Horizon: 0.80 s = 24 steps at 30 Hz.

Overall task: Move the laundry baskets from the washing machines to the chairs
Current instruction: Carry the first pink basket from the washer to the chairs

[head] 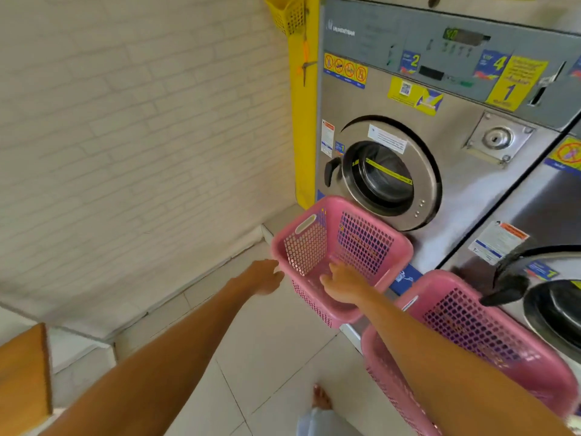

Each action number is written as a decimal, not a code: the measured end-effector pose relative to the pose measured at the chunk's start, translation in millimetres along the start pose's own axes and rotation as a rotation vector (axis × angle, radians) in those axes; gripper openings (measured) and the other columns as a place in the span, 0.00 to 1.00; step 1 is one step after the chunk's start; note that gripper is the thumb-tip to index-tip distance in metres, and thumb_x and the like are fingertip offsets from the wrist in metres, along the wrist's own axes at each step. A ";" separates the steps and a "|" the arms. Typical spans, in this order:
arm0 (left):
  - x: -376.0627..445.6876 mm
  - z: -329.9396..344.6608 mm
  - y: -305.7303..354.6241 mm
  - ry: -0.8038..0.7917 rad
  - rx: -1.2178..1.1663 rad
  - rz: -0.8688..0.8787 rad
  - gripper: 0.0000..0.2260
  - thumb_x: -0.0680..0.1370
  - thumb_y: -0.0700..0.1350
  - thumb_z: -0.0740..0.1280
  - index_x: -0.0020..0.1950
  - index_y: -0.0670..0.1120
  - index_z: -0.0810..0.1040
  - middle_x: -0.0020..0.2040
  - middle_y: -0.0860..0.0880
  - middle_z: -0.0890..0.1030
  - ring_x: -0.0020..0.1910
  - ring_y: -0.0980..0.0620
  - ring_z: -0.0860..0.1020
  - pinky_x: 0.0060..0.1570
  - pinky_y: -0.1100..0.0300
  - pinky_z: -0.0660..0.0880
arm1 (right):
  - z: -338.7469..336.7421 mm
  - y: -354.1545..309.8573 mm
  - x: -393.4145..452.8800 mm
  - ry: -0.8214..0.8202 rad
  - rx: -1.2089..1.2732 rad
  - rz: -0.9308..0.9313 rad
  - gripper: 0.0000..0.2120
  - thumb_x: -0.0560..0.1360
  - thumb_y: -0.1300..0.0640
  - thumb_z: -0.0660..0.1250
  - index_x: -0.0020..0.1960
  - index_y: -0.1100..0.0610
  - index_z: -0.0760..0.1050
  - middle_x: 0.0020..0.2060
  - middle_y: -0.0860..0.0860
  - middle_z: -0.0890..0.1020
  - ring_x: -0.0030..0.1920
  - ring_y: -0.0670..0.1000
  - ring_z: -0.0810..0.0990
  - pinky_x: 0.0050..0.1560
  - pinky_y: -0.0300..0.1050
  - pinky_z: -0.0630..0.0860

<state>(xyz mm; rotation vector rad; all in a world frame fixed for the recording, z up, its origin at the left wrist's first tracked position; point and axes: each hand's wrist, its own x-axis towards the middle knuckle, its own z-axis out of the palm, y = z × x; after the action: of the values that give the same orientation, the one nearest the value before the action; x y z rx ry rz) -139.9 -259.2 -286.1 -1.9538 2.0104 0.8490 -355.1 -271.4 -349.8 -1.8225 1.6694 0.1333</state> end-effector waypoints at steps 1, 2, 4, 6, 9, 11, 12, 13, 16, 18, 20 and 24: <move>10.7 -0.6 0.5 -0.013 0.001 0.002 0.23 0.85 0.52 0.52 0.79 0.46 0.61 0.78 0.46 0.63 0.76 0.46 0.63 0.74 0.52 0.60 | -0.1 6.3 6.9 -0.012 0.018 0.034 0.32 0.83 0.43 0.52 0.81 0.59 0.57 0.82 0.56 0.57 0.81 0.60 0.57 0.78 0.61 0.58; 19.8 -2.0 0.5 -0.030 0.004 -0.002 0.23 0.85 0.51 0.52 0.79 0.46 0.61 0.78 0.46 0.64 0.76 0.46 0.63 0.74 0.53 0.59 | 0.3 11.7 12.7 -0.020 0.032 0.064 0.33 0.83 0.42 0.52 0.82 0.59 0.56 0.81 0.56 0.58 0.80 0.61 0.58 0.78 0.62 0.59; 37.8 -5.0 0.0 -0.059 0.014 0.003 0.22 0.85 0.51 0.52 0.78 0.46 0.63 0.78 0.45 0.64 0.76 0.45 0.63 0.74 0.53 0.60 | 1.1 20.5 21.0 -0.038 0.039 0.112 0.34 0.82 0.41 0.52 0.82 0.59 0.56 0.81 0.57 0.60 0.79 0.62 0.60 0.77 0.63 0.60; 59.2 -8.9 -1.4 -0.068 0.022 0.008 0.21 0.84 0.50 0.54 0.77 0.46 0.65 0.76 0.45 0.67 0.74 0.45 0.67 0.72 0.54 0.63 | 0.8 27.2 30.3 -0.058 0.024 0.139 0.33 0.82 0.41 0.51 0.81 0.59 0.57 0.80 0.58 0.62 0.78 0.63 0.62 0.76 0.63 0.62; 92.0 -14.3 0.6 -0.098 0.045 0.028 0.20 0.84 0.49 0.53 0.75 0.45 0.69 0.74 0.44 0.71 0.71 0.45 0.70 0.69 0.54 0.67 | 1.0 33.3 46.8 -0.062 0.022 0.163 0.31 0.82 0.44 0.51 0.79 0.61 0.61 0.78 0.61 0.65 0.77 0.64 0.64 0.76 0.62 0.64; 110.4 -18.3 7.5 -0.140 0.064 0.063 0.20 0.85 0.47 0.52 0.75 0.44 0.68 0.74 0.44 0.70 0.72 0.44 0.69 0.69 0.54 0.66 | 3.4 36.4 58.1 -0.062 0.034 0.201 0.30 0.83 0.45 0.51 0.79 0.62 0.61 0.78 0.62 0.63 0.77 0.64 0.64 0.76 0.61 0.63; 119.4 -20.8 11.3 -0.155 0.077 0.084 0.20 0.85 0.46 0.51 0.75 0.43 0.68 0.74 0.43 0.70 0.72 0.44 0.68 0.70 0.54 0.65 | 4.6 38.7 63.9 -0.069 0.034 0.219 0.31 0.84 0.45 0.51 0.80 0.61 0.60 0.79 0.62 0.61 0.78 0.64 0.62 0.77 0.61 0.62; 131.2 -23.0 14.5 -0.176 0.086 0.106 0.20 0.85 0.45 0.51 0.75 0.43 0.68 0.74 0.44 0.69 0.72 0.44 0.68 0.70 0.54 0.66 | 4.0 39.9 67.9 -0.086 0.043 0.245 0.31 0.84 0.45 0.52 0.81 0.61 0.58 0.80 0.62 0.60 0.78 0.64 0.61 0.77 0.61 0.61; 167.4 -28.3 19.5 -0.213 0.103 0.152 0.19 0.85 0.45 0.52 0.73 0.41 0.70 0.73 0.43 0.71 0.70 0.44 0.71 0.67 0.56 0.69 | 3.5 49.5 82.8 -0.091 0.109 0.323 0.28 0.85 0.47 0.53 0.81 0.60 0.59 0.79 0.61 0.62 0.78 0.64 0.63 0.77 0.61 0.62; 191.4 -33.5 19.7 -0.218 0.110 0.172 0.18 0.84 0.45 0.54 0.72 0.41 0.71 0.71 0.42 0.72 0.69 0.44 0.72 0.66 0.56 0.69 | 2.6 57.1 92.2 -0.064 0.196 0.399 0.27 0.85 0.48 0.53 0.80 0.59 0.61 0.78 0.61 0.64 0.77 0.63 0.66 0.76 0.58 0.65; 217.3 -39.0 18.2 -0.230 0.141 0.230 0.18 0.84 0.45 0.54 0.72 0.41 0.72 0.72 0.43 0.72 0.69 0.45 0.72 0.66 0.57 0.69 | 3.2 67.3 106.0 -0.034 0.280 0.476 0.25 0.84 0.48 0.54 0.77 0.60 0.66 0.73 0.60 0.72 0.72 0.61 0.72 0.72 0.55 0.70; 261.1 -47.5 7.9 -0.327 0.170 0.267 0.18 0.84 0.44 0.55 0.72 0.41 0.71 0.72 0.41 0.71 0.69 0.43 0.72 0.65 0.56 0.70 | 11.0 83.8 130.5 -0.022 0.443 0.643 0.24 0.78 0.47 0.53 0.65 0.58 0.75 0.61 0.60 0.81 0.57 0.59 0.82 0.59 0.56 0.80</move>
<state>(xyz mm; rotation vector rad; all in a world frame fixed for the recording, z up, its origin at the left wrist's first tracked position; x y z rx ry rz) -161.8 -505.3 -383.2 -1.3748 2.0884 0.9477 -404.6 -374.9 -454.7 -0.9235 2.0204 0.0480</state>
